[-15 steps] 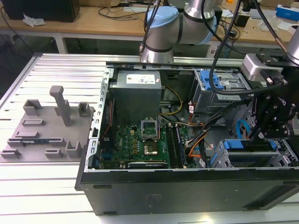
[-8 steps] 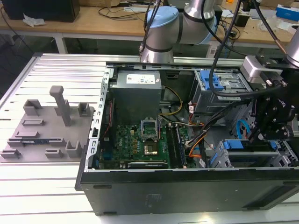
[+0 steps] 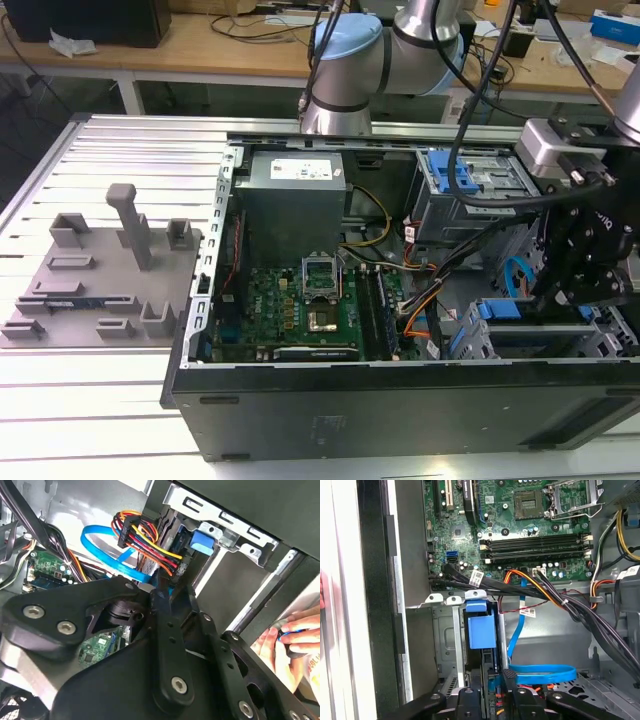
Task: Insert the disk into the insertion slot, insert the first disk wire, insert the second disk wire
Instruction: 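Insert the second disk wire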
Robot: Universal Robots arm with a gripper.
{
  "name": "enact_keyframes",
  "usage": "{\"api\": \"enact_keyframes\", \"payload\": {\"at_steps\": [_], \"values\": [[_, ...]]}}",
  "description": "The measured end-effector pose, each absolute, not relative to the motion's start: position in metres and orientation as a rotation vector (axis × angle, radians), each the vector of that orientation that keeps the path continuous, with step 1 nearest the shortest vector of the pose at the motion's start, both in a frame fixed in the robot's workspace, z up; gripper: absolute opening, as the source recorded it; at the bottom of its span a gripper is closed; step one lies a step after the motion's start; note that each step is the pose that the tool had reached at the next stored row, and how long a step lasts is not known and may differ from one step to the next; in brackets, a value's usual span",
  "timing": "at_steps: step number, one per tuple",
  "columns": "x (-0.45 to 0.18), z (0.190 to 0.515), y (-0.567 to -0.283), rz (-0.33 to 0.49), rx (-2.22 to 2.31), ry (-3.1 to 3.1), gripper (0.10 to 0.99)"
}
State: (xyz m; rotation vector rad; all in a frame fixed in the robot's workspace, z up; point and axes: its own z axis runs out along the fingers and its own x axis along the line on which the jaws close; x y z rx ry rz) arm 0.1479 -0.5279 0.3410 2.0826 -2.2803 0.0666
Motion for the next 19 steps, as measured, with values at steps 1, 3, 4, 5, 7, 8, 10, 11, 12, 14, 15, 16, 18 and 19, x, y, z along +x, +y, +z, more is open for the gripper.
{"api": "enact_keyframes", "payload": {"at_steps": [1,3,4,5,7,8,10,11,12,14,15,16,18,19], "values": [[0.148,0.343,-0.528,0.066,2.083,-2.280,0.302],[0.148,0.349,-0.528,0.067,2.083,-2.280,0.302],[0.148,0.353,-0.527,0.067,2.083,-2.280,0.302],[0.148,0.356,-0.527,0.067,2.083,-2.280,0.302],[0.148,0.364,-0.526,0.067,2.082,-2.281,0.302],[0.148,0.369,-0.526,0.067,2.082,-2.281,0.220],[0.148,0.376,-0.524,0.070,2.080,-2.280,0.153],[0.148,0.380,-0.522,0.073,2.078,-2.280,0.106],[0.148,0.383,-0.521,0.075,2.076,-2.280,0.106],[0.148,0.386,-0.519,0.080,2.072,-2.279,0.106],[0.148,0.386,-0.518,0.081,2.072,-2.279,0.106],[0.148,0.386,-0.519,0.081,2.072,-2.278,0.106],[0.148,0.386,-0.518,0.082,2.072,-2.278,0.106],[0.148,0.386,-0.518,0.082,2.071,-2.278,0.106]]}}
